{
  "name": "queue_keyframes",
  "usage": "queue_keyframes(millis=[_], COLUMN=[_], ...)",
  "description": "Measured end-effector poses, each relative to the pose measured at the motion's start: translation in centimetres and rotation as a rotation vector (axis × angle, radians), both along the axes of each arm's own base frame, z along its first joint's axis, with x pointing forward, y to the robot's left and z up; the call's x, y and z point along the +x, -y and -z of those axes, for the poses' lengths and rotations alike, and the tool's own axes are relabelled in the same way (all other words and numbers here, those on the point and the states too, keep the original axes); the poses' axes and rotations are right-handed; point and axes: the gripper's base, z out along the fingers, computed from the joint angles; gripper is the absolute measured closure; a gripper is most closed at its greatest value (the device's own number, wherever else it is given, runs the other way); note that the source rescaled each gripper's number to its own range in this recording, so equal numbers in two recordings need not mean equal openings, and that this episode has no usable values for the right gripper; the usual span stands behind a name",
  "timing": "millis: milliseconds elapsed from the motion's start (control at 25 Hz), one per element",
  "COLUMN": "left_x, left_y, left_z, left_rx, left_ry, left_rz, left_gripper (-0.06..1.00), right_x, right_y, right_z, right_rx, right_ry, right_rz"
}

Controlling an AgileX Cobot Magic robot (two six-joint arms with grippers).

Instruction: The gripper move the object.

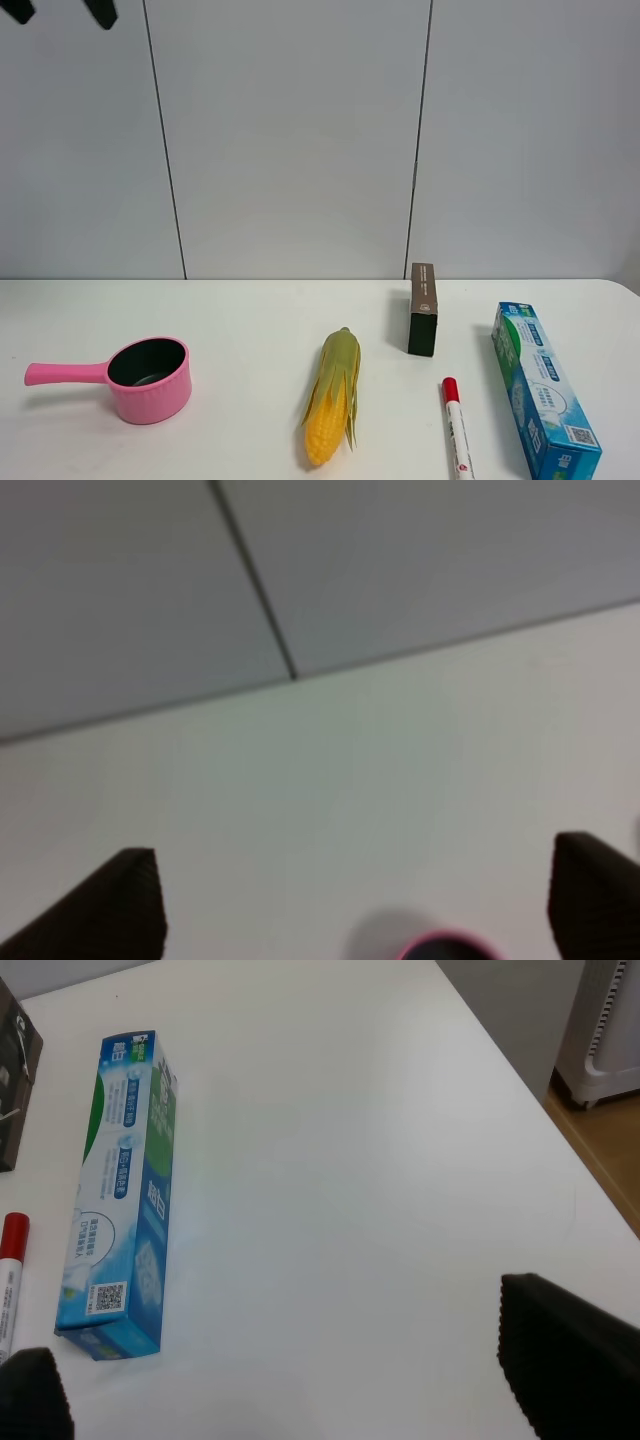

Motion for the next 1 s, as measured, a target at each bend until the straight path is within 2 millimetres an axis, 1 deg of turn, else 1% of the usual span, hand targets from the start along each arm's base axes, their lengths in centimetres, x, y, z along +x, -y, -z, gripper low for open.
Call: queue_keyframes(millis=[160, 280, 360, 480, 640, 720, 840, 1000], left_x=[-3.8, -7.5, -10.4, -14.7, -20.4, -22.9, -26.9, -30.8], left_y=[-3.4, -5.6, -6.8, -8.1, -9.0, -9.0, -8.8, -8.7], left_z=[1.5, 2.4, 2.9, 3.7, 4.9, 5.8, 7.8, 10.5], left_rx=[0.025, 0.026, 0.025, 0.020, 0.011, 0.006, -0.008, -0.027], left_ry=[-0.066, -0.089, -0.091, -0.073, -0.005, 0.029, 0.097, 0.203], left_rz=[-0.068, -0.125, -0.166, -0.221, -0.275, -0.287, -0.294, -0.297], left_gripper=[0.03, 0.03, 0.03, 0.03, 0.03, 0.03, 0.03, 0.03], right_x=[0.0, 0.0, 0.0, 0.0, 0.0, 0.0, 0.0, 0.0], right_y=[0.0, 0.0, 0.0, 0.0, 0.0, 0.0, 0.0, 0.0], right_z=[0.0, 0.0, 0.0, 0.0, 0.0, 0.0, 0.0, 0.0], right_rx=[0.000, 0.000, 0.000, 0.000, 0.000, 0.000, 0.000, 0.000], right_ry=[0.000, 0.000, 0.000, 0.000, 0.000, 0.000, 0.000, 0.000], right_rz=[0.000, 0.000, 0.000, 0.000, 0.000, 0.000, 0.000, 0.000])
